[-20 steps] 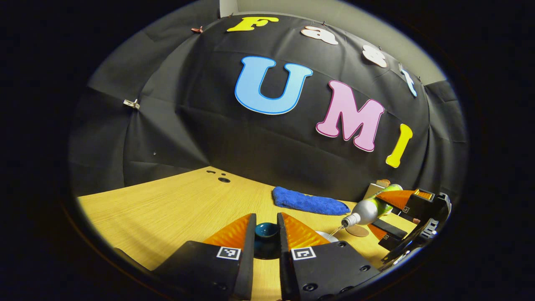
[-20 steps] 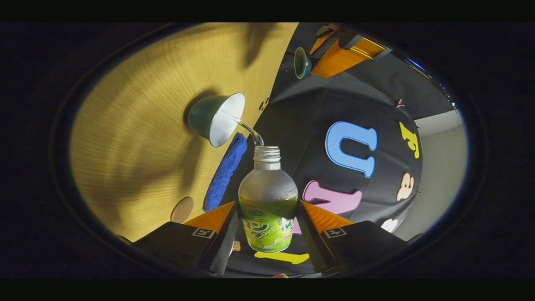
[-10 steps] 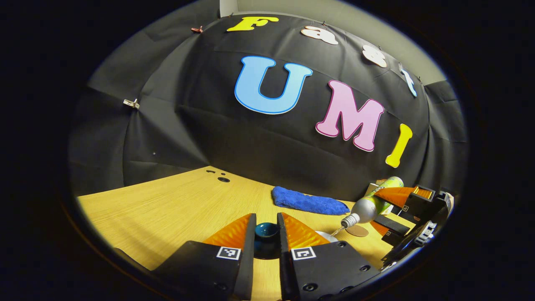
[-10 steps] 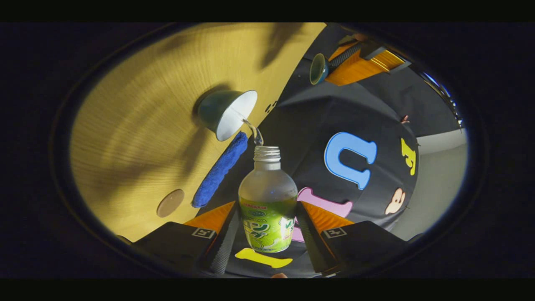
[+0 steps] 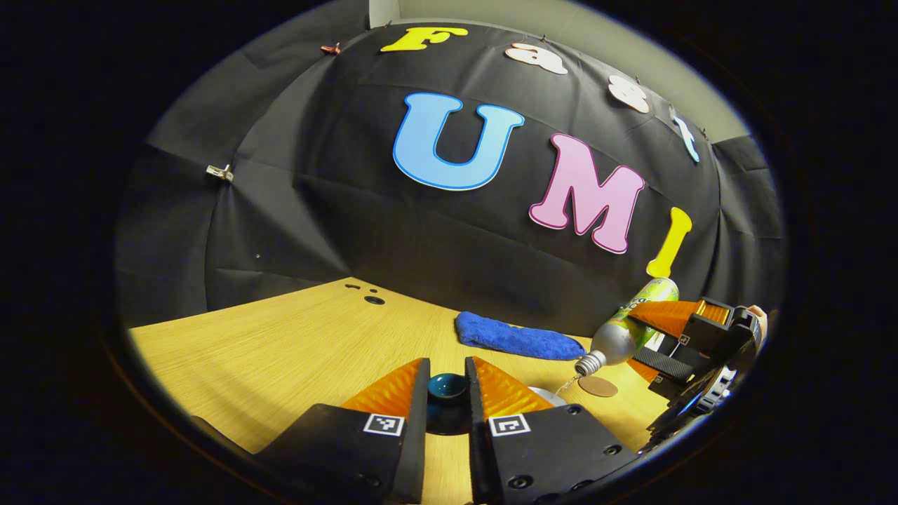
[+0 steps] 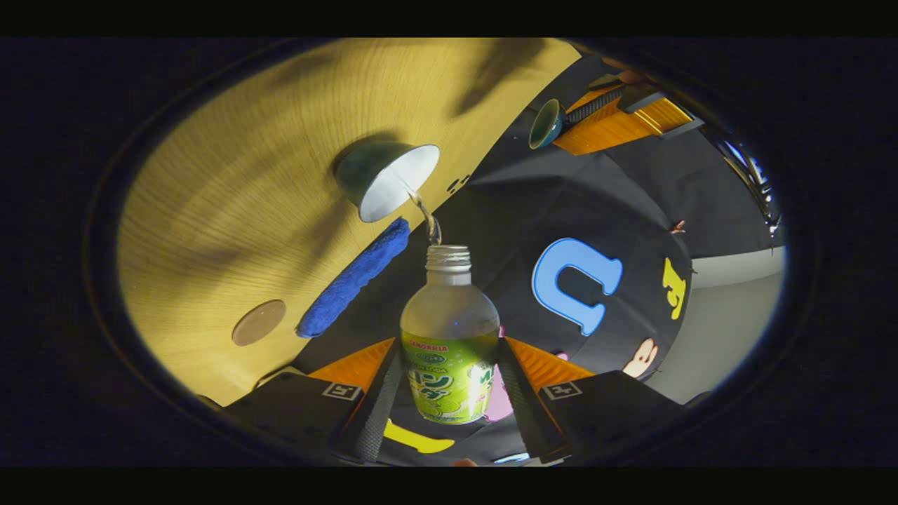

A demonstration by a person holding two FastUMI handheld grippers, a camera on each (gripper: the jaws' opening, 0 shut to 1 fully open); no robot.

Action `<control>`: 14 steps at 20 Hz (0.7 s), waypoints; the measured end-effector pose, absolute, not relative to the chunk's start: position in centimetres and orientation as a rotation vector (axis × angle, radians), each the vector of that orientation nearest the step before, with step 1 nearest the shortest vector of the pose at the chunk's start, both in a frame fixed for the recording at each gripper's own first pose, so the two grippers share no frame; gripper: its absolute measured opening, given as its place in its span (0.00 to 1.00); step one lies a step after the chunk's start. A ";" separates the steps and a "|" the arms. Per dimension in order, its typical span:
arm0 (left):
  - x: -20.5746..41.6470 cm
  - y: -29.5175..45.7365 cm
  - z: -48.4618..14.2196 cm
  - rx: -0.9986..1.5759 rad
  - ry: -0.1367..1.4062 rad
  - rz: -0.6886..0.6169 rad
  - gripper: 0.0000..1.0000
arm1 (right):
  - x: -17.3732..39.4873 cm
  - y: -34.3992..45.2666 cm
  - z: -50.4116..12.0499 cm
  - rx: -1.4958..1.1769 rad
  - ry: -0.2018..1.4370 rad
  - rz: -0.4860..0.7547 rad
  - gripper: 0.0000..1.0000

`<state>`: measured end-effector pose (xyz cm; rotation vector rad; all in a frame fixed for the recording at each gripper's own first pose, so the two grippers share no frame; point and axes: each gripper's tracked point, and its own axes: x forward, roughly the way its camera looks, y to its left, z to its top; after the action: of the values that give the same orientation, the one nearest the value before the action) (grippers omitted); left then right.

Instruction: Open the teacup lid with one hand, grasp the water bottle and pour water into the teacup with the other hand; after pouring, place the water bottle on the coaster and then close the teacup lid.

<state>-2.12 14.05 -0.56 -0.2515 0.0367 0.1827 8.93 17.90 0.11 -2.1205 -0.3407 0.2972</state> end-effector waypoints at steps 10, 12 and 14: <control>-2.3 13.9 -0.7 -0.260 0.036 0.188 0.30 | 9.2 18.4 1.1 -2.203 -0.447 0.260 0.77; -2.4 13.8 -0.8 -0.261 0.037 0.188 0.30 | 9.1 18.7 1.1 -2.197 -0.452 0.262 0.77; -2.4 13.8 -0.8 -0.262 0.039 0.188 0.30 | 9.0 19.0 1.0 -2.185 -0.450 0.269 0.77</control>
<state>-2.40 13.84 -0.84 -0.2616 0.0395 0.1878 9.04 19.00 1.00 -2.1850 -0.4501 0.2688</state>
